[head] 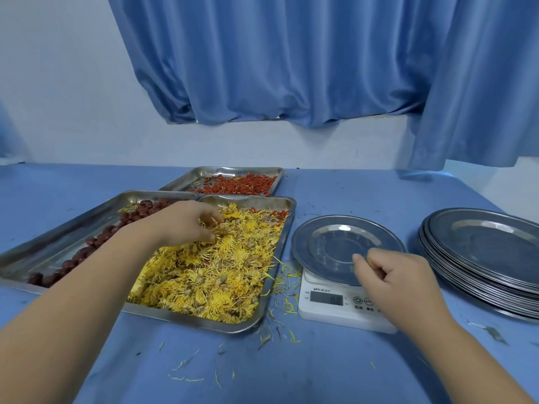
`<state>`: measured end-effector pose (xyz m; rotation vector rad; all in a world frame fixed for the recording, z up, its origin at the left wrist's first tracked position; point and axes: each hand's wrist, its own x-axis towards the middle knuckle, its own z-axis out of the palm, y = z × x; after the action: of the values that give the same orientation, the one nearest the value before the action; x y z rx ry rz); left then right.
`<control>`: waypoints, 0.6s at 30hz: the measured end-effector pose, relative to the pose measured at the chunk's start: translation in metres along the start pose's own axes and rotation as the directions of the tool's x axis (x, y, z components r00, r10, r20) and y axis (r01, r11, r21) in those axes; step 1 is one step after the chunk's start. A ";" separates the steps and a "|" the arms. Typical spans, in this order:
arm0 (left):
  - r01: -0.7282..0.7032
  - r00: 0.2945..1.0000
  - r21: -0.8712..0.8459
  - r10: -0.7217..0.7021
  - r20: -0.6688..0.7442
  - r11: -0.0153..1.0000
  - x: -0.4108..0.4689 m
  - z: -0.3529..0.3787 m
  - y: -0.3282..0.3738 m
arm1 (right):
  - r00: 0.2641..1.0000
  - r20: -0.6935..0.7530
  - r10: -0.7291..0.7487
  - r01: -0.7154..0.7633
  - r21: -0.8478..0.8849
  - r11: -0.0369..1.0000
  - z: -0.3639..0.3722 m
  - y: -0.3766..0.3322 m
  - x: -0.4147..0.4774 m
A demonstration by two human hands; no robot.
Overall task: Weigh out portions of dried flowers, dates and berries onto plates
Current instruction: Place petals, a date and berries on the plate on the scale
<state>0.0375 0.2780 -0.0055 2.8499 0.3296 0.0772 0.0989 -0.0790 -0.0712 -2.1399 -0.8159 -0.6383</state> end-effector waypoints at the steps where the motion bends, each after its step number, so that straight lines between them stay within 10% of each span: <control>1: -0.005 1.000 -0.028 0.005 -0.015 1.000 -0.001 -0.002 -0.001 | 1.000 -0.004 0.005 -0.005 0.004 1.000 0.000 0.001 0.000; 18: -0.028 0.959 -0.289 -0.056 -0.279 0.957 -0.016 -0.017 0.011 | 0.998 -0.006 0.055 -0.054 0.032 0.998 0.000 0.000 0.000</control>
<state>0.0232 0.2689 0.0138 2.5410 0.3631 0.4963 0.0995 -0.0790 -0.0713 -2.1230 -0.7564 -0.6007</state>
